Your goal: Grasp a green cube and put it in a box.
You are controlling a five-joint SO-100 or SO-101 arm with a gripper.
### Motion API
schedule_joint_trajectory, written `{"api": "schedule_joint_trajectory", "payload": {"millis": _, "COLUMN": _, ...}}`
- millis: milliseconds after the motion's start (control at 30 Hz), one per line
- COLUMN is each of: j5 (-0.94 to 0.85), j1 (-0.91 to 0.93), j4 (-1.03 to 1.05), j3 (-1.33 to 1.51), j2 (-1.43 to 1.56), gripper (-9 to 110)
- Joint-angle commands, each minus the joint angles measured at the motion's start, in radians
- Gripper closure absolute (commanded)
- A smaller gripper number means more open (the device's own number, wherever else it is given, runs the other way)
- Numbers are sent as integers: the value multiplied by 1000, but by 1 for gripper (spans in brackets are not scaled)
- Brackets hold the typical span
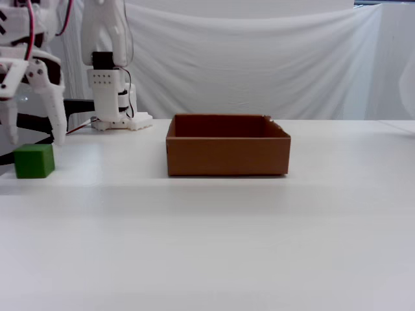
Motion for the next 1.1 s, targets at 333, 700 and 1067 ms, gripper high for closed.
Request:
{"api": "schedule_joint_trajectory", "payload": {"millis": 333, "j5": -35, "j1": -8, "j4": -32, "j3": -173, "j2": -129, "gripper": 73}}
{"api": "schedule_joint_trajectory", "payload": {"millis": 700, "j5": -25, "j1": -43, "j4": -69, "j3": -183, "j2": -193, "gripper": 74}}
{"api": "schedule_joint_trajectory", "payload": {"millis": 1067, "j5": -21, "j1": -60, "j4": -51, "j3": -179, "j2": -192, "gripper": 81}}
